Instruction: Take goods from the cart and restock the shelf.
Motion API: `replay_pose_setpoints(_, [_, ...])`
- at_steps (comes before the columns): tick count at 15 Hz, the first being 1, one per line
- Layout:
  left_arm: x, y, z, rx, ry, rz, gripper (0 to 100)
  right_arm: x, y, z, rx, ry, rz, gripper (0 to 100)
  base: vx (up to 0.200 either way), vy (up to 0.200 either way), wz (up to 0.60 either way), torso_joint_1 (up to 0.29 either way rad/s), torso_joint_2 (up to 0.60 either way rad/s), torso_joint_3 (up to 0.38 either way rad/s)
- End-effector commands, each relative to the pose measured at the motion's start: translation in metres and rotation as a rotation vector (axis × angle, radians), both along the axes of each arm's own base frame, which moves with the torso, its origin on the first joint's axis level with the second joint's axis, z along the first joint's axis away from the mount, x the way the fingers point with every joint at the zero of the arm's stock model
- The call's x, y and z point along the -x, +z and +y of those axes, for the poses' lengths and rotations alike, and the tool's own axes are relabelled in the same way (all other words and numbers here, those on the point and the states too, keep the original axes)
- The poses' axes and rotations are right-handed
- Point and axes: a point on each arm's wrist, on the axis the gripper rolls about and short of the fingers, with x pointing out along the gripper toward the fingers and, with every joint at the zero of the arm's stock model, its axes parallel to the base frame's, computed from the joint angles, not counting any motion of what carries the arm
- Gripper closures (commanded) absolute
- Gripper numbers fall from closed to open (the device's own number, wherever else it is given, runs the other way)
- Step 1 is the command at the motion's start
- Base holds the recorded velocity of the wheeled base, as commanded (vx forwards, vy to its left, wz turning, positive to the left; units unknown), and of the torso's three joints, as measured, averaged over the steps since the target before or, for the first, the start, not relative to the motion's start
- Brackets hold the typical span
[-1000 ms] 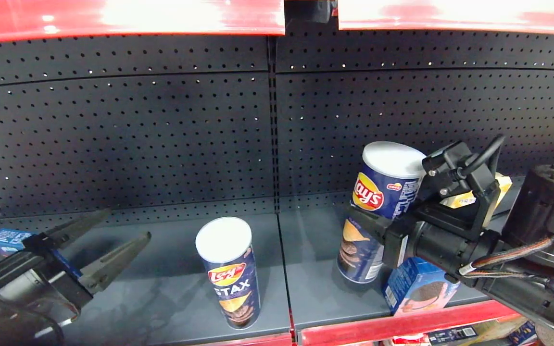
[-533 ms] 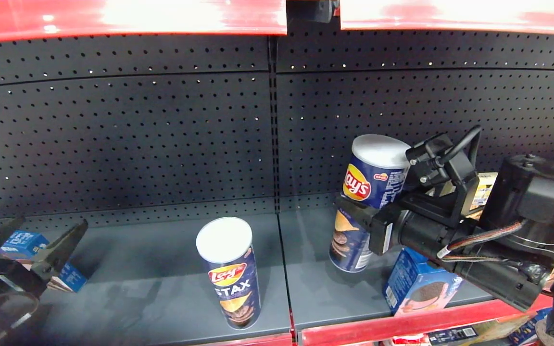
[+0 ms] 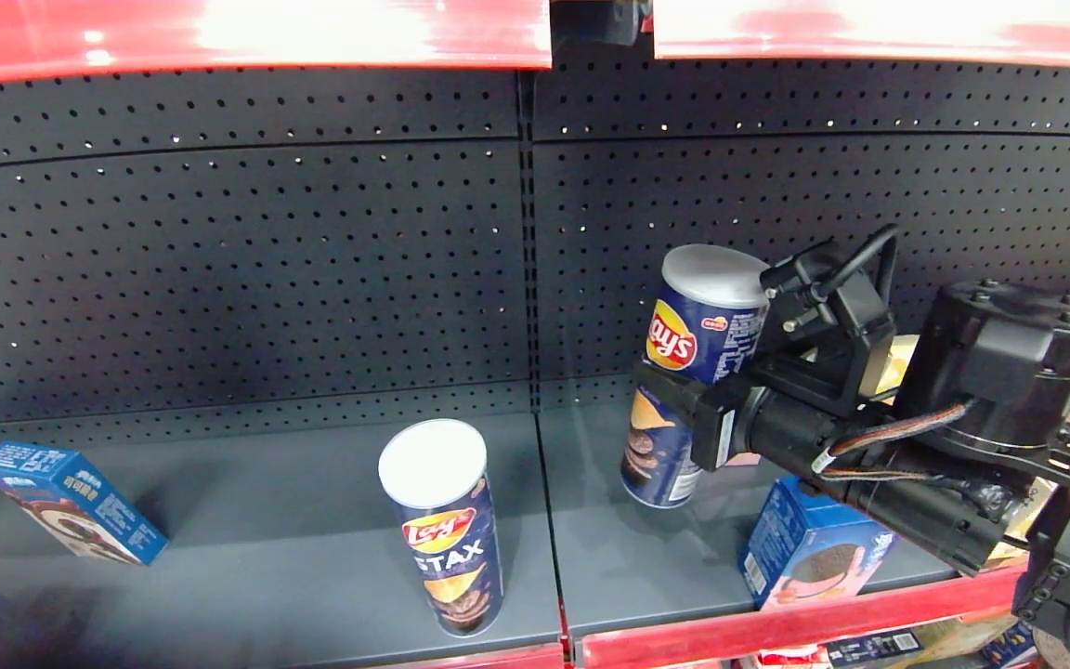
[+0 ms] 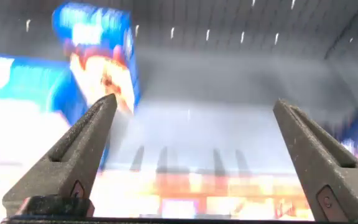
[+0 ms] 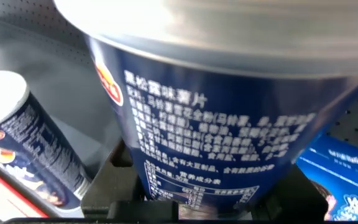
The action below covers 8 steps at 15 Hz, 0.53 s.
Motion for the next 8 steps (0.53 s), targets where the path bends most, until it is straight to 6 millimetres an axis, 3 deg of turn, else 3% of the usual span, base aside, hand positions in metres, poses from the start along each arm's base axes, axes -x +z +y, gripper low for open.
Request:
replay_pose_setpoints(1, [0.052,-0.022,-0.011,-0.043,0.064,-0.106,0,-0.004,-0.002,0.004,0.005,0.0,0.005,100,0.0,0.0,0.0,0.0,0.0,0.0])
replay_pose_setpoints(2, [0.052,-0.02,-0.01,-0.037,0.117,-0.118,0,-0.005,-0.003,0.004,0.008,-0.002,0.008,100,0.0,0.0,0.0,0.0,0.0,0.0])
replay_pose_setpoints(5, [0.045,-0.043,-0.006,-0.085,0.189,-0.057,0,-0.012,-0.006,0.009,-0.006,-0.006,0.022,100,0.0,0.0,0.0,0.0,0.0,0.0])
replay_pose_setpoints(8, [0.045,-0.044,-0.006,-0.078,0.192,-0.053,0,-0.028,-0.003,0.024,-0.023,-0.012,0.004,100,0.0,0.0,0.0,0.001,0.0,0.019])
